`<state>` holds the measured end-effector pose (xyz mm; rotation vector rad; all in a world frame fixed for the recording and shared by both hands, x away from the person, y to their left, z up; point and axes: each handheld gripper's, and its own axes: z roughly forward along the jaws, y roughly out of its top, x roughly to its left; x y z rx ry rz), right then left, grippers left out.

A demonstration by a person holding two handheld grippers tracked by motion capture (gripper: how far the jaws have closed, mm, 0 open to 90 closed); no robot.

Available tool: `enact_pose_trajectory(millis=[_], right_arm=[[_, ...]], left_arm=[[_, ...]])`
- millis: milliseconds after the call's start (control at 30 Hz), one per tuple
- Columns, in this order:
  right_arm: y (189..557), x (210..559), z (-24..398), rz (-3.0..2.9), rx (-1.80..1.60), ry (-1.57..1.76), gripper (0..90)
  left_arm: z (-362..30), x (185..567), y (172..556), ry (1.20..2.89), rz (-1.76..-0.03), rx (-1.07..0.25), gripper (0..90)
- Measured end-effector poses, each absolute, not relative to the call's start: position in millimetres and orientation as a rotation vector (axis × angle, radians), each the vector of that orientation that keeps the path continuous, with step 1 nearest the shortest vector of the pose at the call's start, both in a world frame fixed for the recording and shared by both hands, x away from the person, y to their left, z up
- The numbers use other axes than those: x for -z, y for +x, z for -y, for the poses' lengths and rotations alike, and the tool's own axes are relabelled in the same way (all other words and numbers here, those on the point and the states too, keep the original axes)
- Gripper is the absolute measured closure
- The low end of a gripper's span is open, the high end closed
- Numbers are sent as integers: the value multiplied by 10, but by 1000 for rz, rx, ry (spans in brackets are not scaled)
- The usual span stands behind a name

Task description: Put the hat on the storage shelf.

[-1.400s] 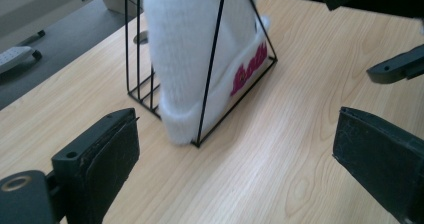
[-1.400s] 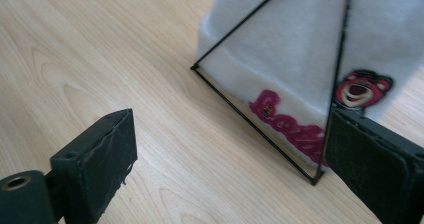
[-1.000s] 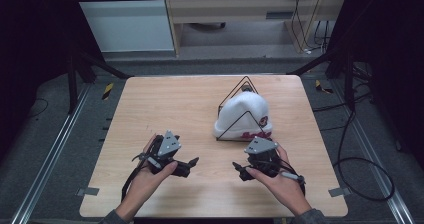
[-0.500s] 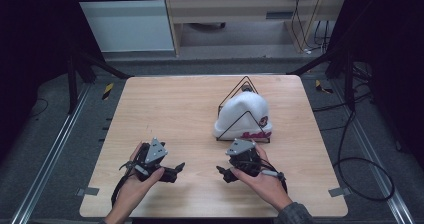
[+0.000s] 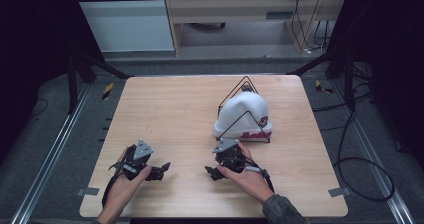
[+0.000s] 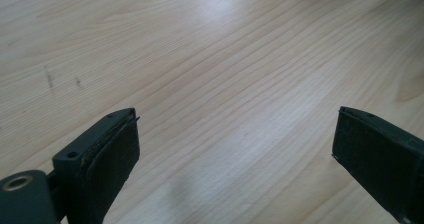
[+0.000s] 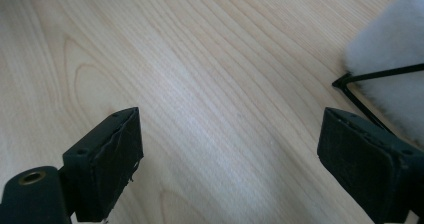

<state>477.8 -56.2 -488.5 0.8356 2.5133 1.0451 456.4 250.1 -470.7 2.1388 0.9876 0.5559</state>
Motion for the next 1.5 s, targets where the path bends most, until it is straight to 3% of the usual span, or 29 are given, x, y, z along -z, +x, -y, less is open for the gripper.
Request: enact_pose_trajectory(millis=[867,1500], right_arm=[[5175,5056,213,-2422,-1078,1015,135],[5055,5111,183,-2394,-1060,1022,112]], left_arm=[[-2933,5002,5026,2095,-1158,-519,47],[-2903,5080,5034,2095,-1184,-532,20]])
